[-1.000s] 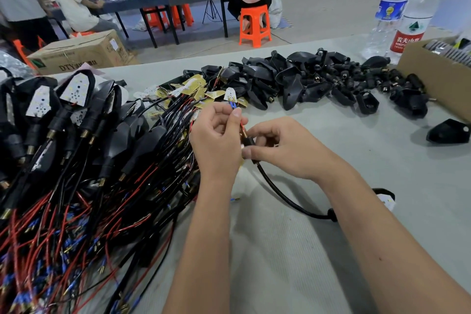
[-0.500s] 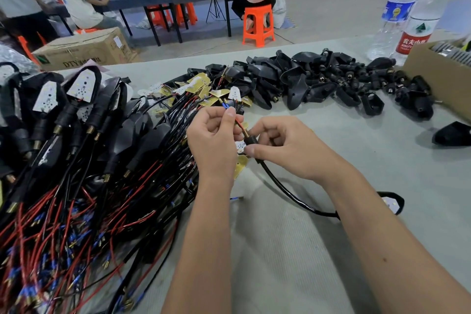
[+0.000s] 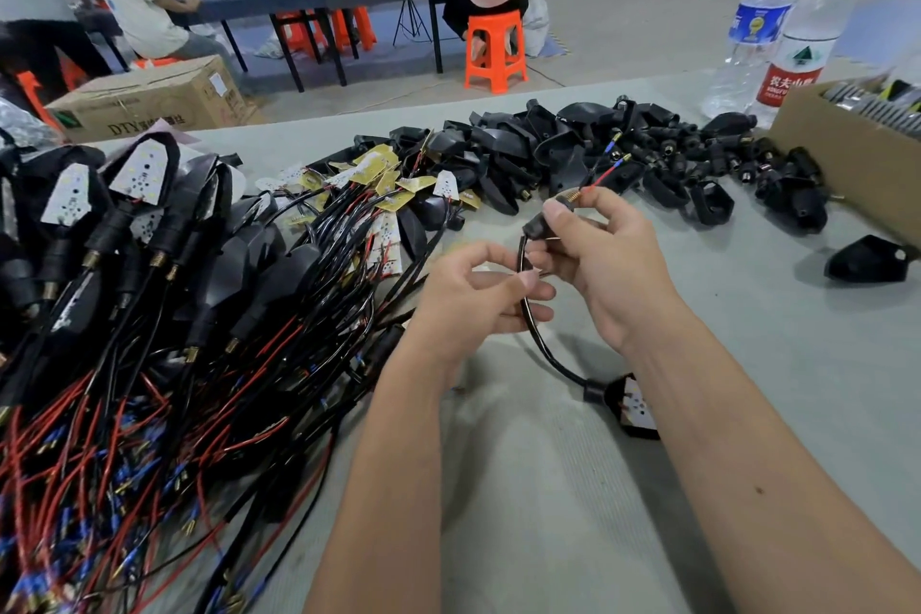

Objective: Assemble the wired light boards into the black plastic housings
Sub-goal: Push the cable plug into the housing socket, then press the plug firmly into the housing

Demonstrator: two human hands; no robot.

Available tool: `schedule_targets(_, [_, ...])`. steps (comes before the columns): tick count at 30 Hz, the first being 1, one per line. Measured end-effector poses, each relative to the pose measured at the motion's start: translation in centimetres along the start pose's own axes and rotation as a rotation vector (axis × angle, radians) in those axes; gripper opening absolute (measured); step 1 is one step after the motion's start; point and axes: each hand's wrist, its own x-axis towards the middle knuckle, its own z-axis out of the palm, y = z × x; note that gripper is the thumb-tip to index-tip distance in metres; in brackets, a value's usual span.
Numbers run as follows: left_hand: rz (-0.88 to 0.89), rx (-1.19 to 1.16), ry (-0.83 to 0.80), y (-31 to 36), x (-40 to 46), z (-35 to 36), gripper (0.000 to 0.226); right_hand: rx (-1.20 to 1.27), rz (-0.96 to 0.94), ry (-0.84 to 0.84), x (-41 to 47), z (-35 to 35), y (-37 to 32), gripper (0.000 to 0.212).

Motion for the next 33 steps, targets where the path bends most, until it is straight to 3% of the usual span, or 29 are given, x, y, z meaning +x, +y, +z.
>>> schedule_targets(5, [0.094, -0.024, 0.141, -0.2, 0.6, 0.0, 0.012, 0.016, 0.020, 0.001, 0.0, -0.4, -0.6, 0.011])
schedule_targets(16, [0.164, 0.166, 0.156, -0.7, 1.0, -0.6, 0.019, -0.112, 0.021, -0.045, -0.1, -1.2, -0.6, 0.014])
schedule_targets(21, [0.133, 0.164, 0.160, -0.7, 1.0, -0.5, 0.024, -0.044, 0.094, -0.085, -0.2, -1.4, -0.6, 0.013])
schedule_targets(25, [0.155, 0.319, 0.204, -0.7, 1.1, -0.3, 0.023, -0.143, -0.004, -0.032, -0.1, -1.0, 0.0, 0.014])
schedule_targets(29, [0.074, 0.177, 0.188, -0.2, 1.0, -0.5, 0.029, -0.047, 0.067, -0.110, 0.0, -1.4, -0.1, 0.011])
schedule_targets(33, [-0.009, 0.056, 0.182, -0.2, 0.9, -0.9, 0.031, -0.102, 0.066, -0.179, 0.2, -1.5, 0.3, 0.011])
